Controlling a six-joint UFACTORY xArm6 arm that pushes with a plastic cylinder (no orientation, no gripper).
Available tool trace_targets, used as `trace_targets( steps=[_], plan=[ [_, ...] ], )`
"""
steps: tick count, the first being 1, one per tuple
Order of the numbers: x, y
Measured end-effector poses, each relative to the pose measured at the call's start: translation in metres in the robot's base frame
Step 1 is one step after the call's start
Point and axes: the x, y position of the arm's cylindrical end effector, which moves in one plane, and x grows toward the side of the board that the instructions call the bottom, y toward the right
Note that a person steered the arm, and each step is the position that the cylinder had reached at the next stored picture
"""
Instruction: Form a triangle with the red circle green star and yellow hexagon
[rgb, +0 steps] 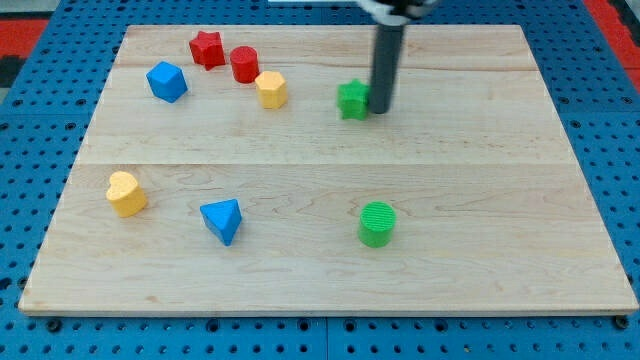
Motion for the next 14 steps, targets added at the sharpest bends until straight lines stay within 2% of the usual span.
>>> trace_targets(
  steps=[1, 3, 5, 7, 9, 13, 14],
  plan=[
    [-0.006, -0.034],
    [-0.051, -0.054],
    [-0.033, -0.027],
    [-0.033, -0.109],
    [-0.033, -0.153],
    [-0.024, -0.196],
    [-0.041, -0.194]
  ],
)
